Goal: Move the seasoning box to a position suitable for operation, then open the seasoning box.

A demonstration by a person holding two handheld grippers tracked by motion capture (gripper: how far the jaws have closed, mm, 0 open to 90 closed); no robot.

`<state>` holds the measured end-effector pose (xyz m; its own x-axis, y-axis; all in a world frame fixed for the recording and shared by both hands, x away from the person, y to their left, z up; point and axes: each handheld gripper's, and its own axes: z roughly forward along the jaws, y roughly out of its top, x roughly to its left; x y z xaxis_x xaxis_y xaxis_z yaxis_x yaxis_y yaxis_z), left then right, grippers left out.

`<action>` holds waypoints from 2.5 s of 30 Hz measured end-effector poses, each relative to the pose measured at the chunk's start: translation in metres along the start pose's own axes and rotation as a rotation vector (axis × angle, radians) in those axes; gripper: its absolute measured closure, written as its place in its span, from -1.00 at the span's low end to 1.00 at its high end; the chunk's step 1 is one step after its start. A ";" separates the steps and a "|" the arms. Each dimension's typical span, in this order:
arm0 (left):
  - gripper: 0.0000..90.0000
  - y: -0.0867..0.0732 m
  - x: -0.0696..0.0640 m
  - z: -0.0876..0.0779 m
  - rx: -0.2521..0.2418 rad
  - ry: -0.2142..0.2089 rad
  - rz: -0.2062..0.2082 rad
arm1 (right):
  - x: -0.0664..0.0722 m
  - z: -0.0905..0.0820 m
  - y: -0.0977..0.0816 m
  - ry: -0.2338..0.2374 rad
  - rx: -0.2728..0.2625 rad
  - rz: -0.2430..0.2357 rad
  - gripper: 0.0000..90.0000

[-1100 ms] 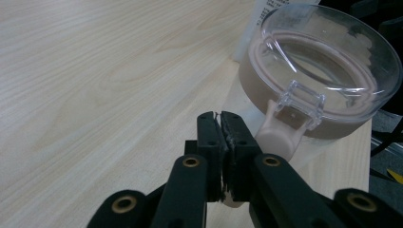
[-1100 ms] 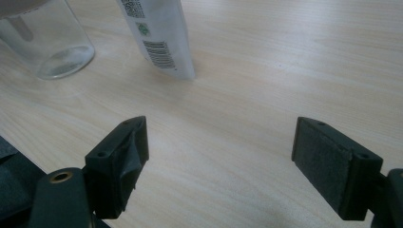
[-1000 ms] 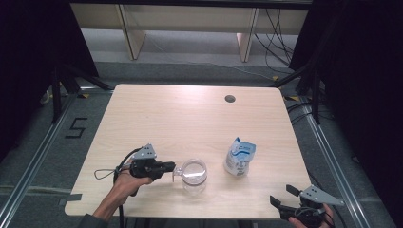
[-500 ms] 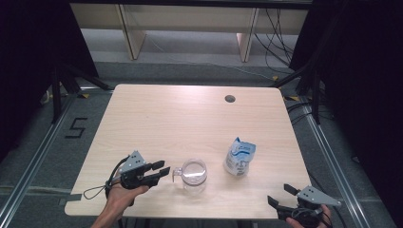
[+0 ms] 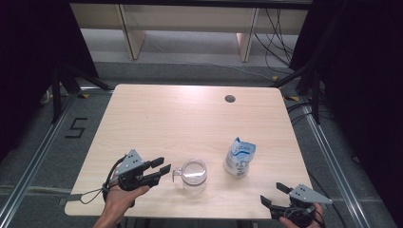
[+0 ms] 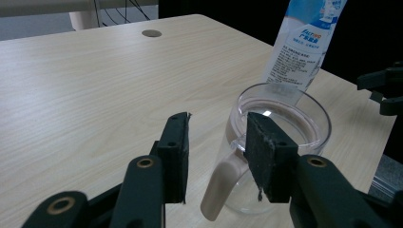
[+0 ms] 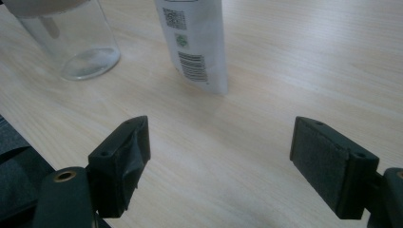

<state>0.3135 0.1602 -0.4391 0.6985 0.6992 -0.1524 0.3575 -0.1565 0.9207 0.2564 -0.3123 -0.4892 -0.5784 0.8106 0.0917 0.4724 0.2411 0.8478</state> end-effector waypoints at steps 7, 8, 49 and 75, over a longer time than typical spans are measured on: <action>0.41 0.000 -0.002 0.000 -0.013 -0.003 -0.002 | 0.008 0.008 0.004 0.017 0.002 -0.016 -0.50; 0.42 0.001 -0.003 -0.001 -0.006 0.000 0.007 | 0.011 0.010 0.004 0.020 0.006 -0.008 -0.50; 0.92 -0.006 -0.016 0.024 0.028 -0.008 0.060 | 0.055 0.060 0.035 0.119 -0.002 -0.197 -0.20; 0.88 -0.009 -0.014 0.025 -0.003 -0.025 0.047 | 0.083 0.084 0.060 0.152 -0.080 -0.299 0.48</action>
<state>0.3160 0.1351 -0.4544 0.7297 0.6737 -0.1174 0.3216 -0.1866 0.9283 0.2923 -0.1858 -0.4747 -0.7784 0.6205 -0.0954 0.2167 0.4082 0.8868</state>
